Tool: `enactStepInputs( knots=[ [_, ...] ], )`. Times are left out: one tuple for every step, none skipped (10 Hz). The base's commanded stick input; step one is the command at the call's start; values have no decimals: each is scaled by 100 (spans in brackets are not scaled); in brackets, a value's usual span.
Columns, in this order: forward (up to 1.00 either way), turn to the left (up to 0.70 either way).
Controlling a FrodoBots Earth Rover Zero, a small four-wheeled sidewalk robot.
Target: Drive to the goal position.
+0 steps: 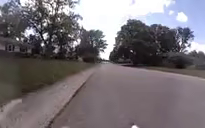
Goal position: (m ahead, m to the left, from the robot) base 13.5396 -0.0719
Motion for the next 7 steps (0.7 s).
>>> enactStepInputs(
  knots=[
    [85, 0],
    [85, 0],
    [85, 0],
    [85, 0],
    [85, 0],
    [85, 0],
    [85, 0]
  ],
)
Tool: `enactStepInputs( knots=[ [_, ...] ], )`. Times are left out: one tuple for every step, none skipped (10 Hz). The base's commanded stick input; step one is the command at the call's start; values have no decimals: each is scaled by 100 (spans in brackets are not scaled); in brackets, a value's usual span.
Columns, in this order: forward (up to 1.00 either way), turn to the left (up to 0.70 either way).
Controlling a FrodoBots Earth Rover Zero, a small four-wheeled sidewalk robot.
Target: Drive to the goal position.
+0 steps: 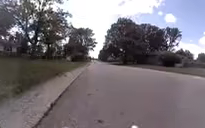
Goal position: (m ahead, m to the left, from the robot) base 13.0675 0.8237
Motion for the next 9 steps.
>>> enactStepInputs(
  knots=[
    [85, 0],
    [85, 0],
    [85, 0],
    [85, 0],
    [85, 0],
    [85, 0],
    [85, 0],
    [85, 0],
    [85, 0]
  ],
)
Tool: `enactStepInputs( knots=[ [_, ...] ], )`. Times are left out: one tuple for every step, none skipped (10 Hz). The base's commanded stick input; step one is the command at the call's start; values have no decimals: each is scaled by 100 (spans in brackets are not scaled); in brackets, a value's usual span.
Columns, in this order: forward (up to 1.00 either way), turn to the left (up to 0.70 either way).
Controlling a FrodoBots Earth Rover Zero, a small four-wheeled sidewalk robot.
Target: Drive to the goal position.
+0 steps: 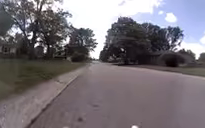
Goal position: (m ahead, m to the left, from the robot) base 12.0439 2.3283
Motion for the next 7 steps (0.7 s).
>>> enactStepInputs(
  knots=[
    [85, 0],
    [85, 0],
    [85, 0],
    [85, 0],
    [85, 7],
    [85, 18],
    [85, 28]
  ],
)
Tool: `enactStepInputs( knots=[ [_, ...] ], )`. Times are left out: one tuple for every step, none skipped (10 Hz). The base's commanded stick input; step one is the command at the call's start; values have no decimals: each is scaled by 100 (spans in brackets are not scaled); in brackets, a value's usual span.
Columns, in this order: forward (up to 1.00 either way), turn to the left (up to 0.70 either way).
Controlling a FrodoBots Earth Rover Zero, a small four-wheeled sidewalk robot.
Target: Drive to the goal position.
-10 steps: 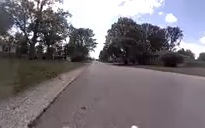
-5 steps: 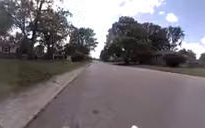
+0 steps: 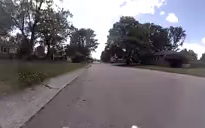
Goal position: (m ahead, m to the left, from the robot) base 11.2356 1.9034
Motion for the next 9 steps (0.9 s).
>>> enactStepInputs(
  knots=[
    [85, 25],
    [85, 0],
    [85, 0],
    [85, 0],
    [85, 0],
    [85, 0],
    [85, 0],
    [85, 0],
    [85, 0]
  ],
)
